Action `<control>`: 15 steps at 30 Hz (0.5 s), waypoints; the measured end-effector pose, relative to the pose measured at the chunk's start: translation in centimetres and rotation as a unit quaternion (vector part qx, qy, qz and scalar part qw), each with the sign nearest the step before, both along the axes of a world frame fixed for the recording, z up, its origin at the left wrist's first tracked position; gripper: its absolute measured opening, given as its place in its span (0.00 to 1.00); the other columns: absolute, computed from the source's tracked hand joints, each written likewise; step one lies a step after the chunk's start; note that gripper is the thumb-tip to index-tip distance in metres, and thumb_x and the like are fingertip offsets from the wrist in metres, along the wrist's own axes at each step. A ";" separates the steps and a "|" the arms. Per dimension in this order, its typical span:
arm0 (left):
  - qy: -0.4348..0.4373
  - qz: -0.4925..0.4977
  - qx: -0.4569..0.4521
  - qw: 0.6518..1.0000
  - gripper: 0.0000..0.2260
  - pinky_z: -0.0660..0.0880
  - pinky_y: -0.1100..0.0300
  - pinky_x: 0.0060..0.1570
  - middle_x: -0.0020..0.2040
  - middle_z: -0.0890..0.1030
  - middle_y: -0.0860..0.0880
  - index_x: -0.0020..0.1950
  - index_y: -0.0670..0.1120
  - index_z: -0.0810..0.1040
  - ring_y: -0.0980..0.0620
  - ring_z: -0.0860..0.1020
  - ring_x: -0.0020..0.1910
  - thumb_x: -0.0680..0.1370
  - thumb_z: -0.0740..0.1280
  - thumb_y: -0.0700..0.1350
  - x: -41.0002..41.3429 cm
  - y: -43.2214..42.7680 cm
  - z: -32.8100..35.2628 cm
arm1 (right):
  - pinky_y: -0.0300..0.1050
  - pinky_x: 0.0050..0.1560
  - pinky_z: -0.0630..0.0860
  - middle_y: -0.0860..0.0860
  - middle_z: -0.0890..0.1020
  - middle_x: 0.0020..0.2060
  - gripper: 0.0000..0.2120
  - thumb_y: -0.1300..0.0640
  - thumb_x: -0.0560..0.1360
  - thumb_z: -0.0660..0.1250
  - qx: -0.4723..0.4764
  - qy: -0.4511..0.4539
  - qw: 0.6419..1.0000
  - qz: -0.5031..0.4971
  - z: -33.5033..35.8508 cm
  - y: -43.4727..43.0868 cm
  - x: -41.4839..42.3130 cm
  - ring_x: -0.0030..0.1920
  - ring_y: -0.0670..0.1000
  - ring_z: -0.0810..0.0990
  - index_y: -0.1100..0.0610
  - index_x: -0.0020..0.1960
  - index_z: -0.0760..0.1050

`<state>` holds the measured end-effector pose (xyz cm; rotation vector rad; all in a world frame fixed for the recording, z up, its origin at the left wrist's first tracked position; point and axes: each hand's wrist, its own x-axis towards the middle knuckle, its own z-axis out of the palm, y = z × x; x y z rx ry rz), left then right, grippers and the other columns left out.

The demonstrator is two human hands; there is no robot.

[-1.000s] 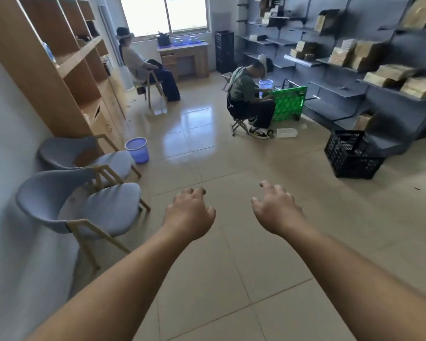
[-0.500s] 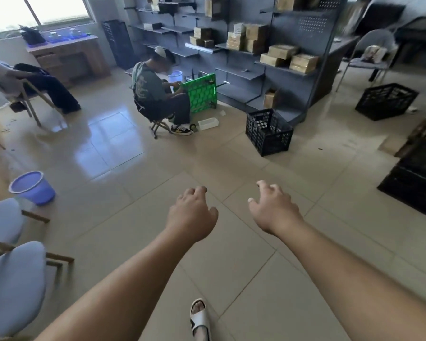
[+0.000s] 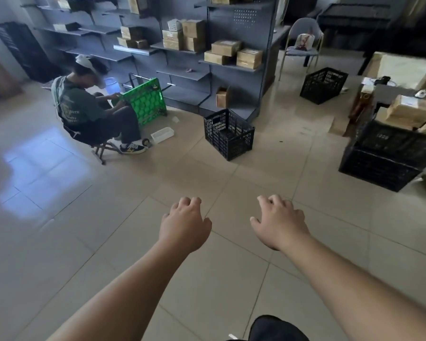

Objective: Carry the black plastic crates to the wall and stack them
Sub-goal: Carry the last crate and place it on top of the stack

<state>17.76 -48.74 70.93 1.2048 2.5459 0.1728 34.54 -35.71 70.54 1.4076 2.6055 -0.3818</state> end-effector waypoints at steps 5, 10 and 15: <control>0.004 -0.027 -0.021 0.999 0.23 0.69 0.49 0.62 0.69 0.71 0.49 0.74 0.51 0.66 0.46 0.70 0.68 0.81 0.59 0.57 -5.0 6.6 -1.2 | 0.57 0.62 0.68 0.52 0.70 0.69 0.25 0.38 0.78 0.57 -0.004 -0.005 1.000 -0.014 -1.1 6.2 -4.5 0.68 0.58 0.68 0.49 0.72 0.65; 0.004 -0.013 -0.022 1.000 0.23 0.71 0.47 0.62 0.69 0.71 0.48 0.74 0.50 0.67 0.45 0.71 0.68 0.81 0.59 0.57 -9.8 15.1 -1.8 | 0.58 0.62 0.66 0.51 0.68 0.70 0.27 0.36 0.77 0.56 -0.012 0.006 1.000 -0.011 -2.0 14.9 -9.6 0.68 0.57 0.67 0.48 0.72 0.65; 0.003 0.010 -0.017 1.000 0.23 0.71 0.47 0.63 0.70 0.71 0.48 0.74 0.50 0.67 0.44 0.70 0.68 0.81 0.59 0.58 -14.0 23.8 -1.2 | 0.59 0.63 0.67 0.51 0.69 0.69 0.27 0.36 0.77 0.55 -0.013 0.000 1.000 0.004 -1.6 24.1 -14.4 0.68 0.57 0.67 0.48 0.71 0.65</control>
